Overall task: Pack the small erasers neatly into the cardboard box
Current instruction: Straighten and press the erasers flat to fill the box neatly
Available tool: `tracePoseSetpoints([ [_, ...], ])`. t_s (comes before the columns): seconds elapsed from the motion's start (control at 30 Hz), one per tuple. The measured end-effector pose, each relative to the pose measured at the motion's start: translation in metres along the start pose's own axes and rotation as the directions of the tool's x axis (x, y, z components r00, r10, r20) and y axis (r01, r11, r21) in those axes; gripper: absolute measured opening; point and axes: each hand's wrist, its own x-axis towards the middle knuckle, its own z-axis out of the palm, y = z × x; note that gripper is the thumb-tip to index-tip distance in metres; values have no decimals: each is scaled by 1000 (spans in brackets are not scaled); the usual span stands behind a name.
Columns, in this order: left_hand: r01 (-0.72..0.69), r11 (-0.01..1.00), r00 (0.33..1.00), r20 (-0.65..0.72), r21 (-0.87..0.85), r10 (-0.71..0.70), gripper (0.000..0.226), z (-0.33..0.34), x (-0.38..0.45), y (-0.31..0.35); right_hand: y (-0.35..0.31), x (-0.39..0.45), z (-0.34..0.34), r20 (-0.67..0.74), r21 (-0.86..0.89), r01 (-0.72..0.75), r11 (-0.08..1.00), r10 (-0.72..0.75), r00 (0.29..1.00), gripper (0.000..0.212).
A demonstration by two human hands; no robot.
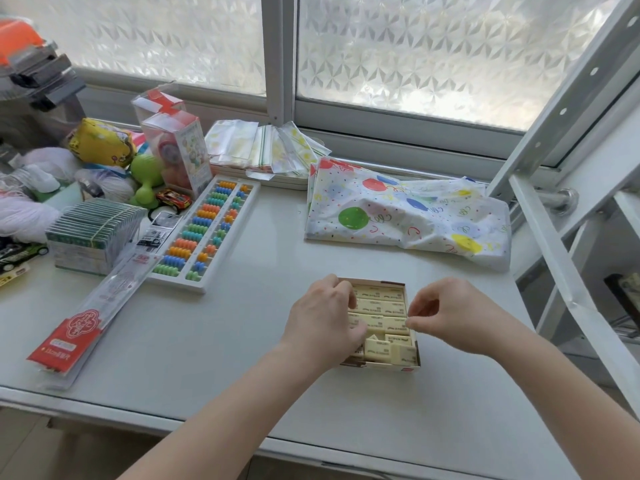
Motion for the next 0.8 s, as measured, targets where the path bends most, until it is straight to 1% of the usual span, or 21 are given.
tracePoseSetpoints([
  [0.2, 55, 998, 992, 110, 25, -58, 36, -7, 7, 3, -18, 5, 9, 83, -163, -92, 982, 106, 991, 21],
  [0.27, 64, 996, 990, 120, 58, -70, 36, -9, 11, 5, -23, 8, 7, 100, -199, -104, 974, 126, 987, 24],
  [0.33, 60, 996, 992, 107, 73, -67, 35, -8, 10, 7, -25, 10, 8, 96, -243, -102, 965, 129, 987, 21],
  [0.47, 62, 996, 994, 89, 70, -68, 34, -6, 8, 6, -27, 14, 11, 132, -326, -36, 945, 83, 988, 10],
  [0.7, 97, 993, 991, 83, 66, -102, 32, -3, 12, 8, -32, 18, 6, 202, -408, 114, 906, -32, 979, 10],
  [0.8, 105, 993, 991, 82, 59, -110, 32, -2, 12, 7, -29, 18, 5, 227, -382, 181, 906, -98, 969, 10],
])
